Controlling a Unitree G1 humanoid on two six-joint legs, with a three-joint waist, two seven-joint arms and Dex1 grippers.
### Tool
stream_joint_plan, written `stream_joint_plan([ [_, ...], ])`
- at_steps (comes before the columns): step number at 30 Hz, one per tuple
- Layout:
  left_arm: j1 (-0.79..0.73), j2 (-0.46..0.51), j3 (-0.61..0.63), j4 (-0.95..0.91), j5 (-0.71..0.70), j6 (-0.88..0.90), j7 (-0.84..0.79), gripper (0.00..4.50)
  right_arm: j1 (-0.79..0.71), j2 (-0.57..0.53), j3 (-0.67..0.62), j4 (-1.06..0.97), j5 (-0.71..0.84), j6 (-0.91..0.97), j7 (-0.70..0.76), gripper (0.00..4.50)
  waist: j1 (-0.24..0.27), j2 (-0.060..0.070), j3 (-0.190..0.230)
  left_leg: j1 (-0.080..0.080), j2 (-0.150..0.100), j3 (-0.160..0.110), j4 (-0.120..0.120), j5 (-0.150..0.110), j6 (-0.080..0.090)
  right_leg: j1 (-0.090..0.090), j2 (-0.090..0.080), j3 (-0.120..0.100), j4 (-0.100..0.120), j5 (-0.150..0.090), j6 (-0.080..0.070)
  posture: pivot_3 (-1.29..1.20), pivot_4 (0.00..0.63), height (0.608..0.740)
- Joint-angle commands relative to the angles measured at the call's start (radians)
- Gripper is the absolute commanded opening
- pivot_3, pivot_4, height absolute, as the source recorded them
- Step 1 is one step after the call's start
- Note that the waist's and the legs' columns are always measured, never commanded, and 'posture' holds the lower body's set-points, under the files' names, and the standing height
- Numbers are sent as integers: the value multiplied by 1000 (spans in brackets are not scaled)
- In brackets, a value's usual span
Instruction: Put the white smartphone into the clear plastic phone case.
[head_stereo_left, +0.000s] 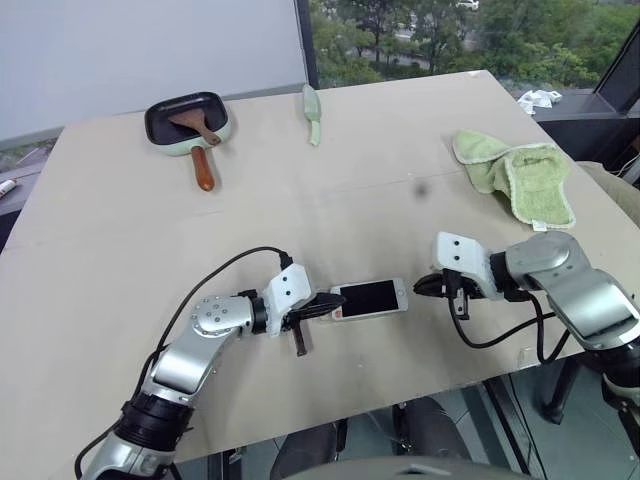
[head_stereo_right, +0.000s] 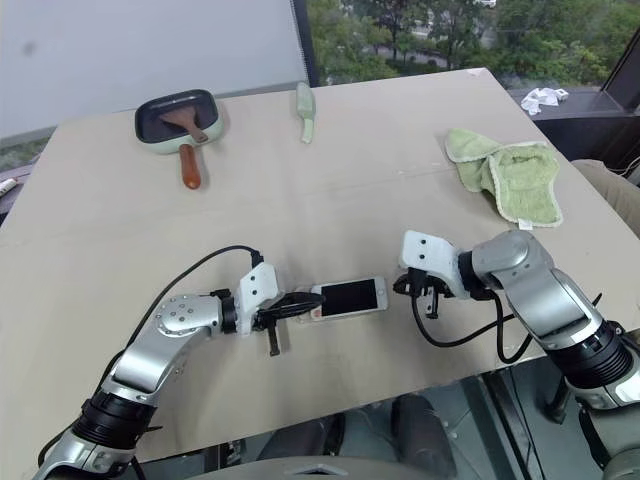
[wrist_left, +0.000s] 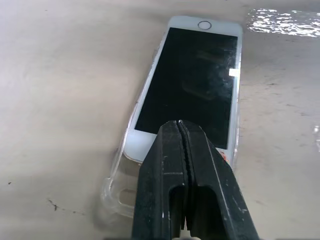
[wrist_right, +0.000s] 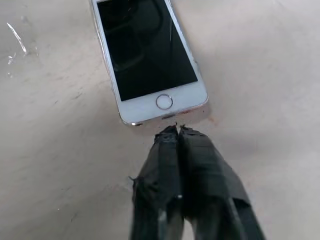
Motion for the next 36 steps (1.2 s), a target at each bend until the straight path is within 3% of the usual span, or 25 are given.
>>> stream_joint_plan([
  [1, -16, -14, 71, -109, -110, 116, 30, 0, 2, -19, -18, 7, 4, -40, -10, 26, 0, 0, 1, 0, 0, 0, 0, 0, 0, 0, 0, 0, 0, 0, 0, 0, 150, 740],
  [7, -33, 78, 198, -260, -235, 257, 20, 0, -29, -9, 37, 51, -30, -90, -12, 26, -7, 0, 2, -1, 0, 0, 0, 0, 0, -1, 0, 0, 0, 0, 0, 0, 150, 740],
  [15, 149, 218, 319, -152, -180, 179, -34, 0, -47, 5, 57, 57, -33, -91, -23, 26, -9, 1, 4, -1, 1, 1, -2, 0, 0, -3, 1, 1, -1, 0, 0, 0, 150, 740],
  [21, 161, 213, 245, -87, -114, 94, -69, 0, -54, 3, 68, 53, -39, -88, -22, 26, 9, 1, 4, -2, 0, 1, -2, 0, 0, -3, 0, 0, -1, 0, 0, 0, 150, 740],
  [28, 97, 141, 146, -39, -69, 78, -60, 0, -58, 2, 85, 35, -55, -73, -27, 26, 14, 1, 4, -2, 0, 1, -2, 0, 0, -3, 0, 1, -1, 0, 0, 0, 150, 740],
  [36, 56, 143, 86, -3, -29, 73, -86, 0, -76, 14, 99, 31, -66, -61, -31, 26, 16, 1, 4, -2, 0, 1, -2, 0, 0, -3, 0, 1, -1, 0, 0, 0, 150, 740],
])
